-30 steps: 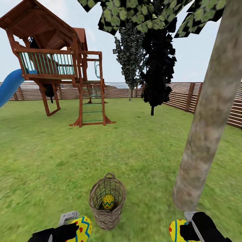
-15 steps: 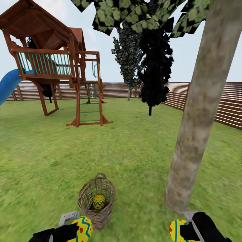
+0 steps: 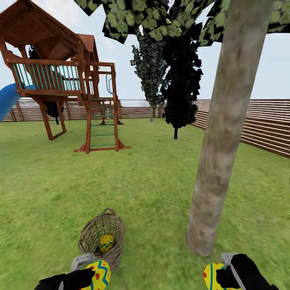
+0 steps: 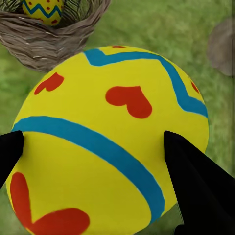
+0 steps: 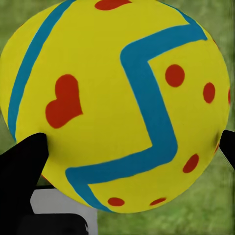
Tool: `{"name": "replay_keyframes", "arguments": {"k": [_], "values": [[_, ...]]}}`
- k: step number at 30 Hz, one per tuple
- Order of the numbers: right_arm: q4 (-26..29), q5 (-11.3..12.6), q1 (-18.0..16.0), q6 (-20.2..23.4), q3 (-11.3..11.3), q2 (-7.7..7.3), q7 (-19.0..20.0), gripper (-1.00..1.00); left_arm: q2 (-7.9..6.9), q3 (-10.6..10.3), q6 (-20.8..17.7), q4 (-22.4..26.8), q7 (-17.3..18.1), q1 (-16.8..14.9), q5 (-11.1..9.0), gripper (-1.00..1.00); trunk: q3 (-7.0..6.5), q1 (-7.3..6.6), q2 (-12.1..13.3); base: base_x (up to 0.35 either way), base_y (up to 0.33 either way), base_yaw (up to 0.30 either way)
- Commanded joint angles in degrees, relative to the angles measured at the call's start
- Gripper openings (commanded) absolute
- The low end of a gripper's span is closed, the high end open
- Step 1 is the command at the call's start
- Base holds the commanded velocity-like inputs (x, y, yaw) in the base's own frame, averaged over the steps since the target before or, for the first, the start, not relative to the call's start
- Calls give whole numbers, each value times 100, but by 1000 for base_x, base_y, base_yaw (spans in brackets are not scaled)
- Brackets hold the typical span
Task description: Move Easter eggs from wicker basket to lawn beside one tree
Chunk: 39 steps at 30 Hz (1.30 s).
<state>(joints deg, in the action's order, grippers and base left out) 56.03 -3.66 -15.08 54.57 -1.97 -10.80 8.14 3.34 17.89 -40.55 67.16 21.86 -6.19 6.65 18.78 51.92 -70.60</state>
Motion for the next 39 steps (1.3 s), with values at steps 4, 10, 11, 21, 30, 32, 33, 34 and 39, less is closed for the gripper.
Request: {"name": "replay_keyframes", "arguments": {"k": [4,10,11,21,30,32,33,34,39], "values": [[3,-43,-3,19,-5,-1,47,-100,12,17,-23,-9,55,-5,64,-100,24,0,-5,0,-301,0],[3,-38,-3,19,-4,-1,47,-100,17,13,-23,-13,55,-5,64,-100,76,0,-5,0,-301,0],[3,-38,-3,19,-5,-1,47,-100,17,13,-23,-17,55,-5,64,-100,79,0,-5,0,-301,0],[1,-30,-3,28,-5,-1,47,-100,17,13,-23,-21,56,-5,73,-100,125,0,-5,0,-301,0],[2,-30,-3,28,-5,-8,47,-100,17,13,-21,-36,55,-5,76,-100,209,0,-5,0,-301,0],[3,-29,-3,28,-5,-8,47,-100,24,13,-19,-36,55,-5,81,-100,228,0,-5,0,-301,0],[4,-29,-3,28,-5,-9,47,-100,25,13,-20,-36,55,-5,80,-100,238,0,-5,0,-301,0],[4,-29,-3,28,-5,-7,47,-100,26,13,-18,-36,55,-5,81,-100,247,0,-5,0,-301,0],[2,-30,-3,28,-5,-3,47,-100,26,13,-15,-36,55,-5,76,-100,275,0,-5,0,-301,0]]}}
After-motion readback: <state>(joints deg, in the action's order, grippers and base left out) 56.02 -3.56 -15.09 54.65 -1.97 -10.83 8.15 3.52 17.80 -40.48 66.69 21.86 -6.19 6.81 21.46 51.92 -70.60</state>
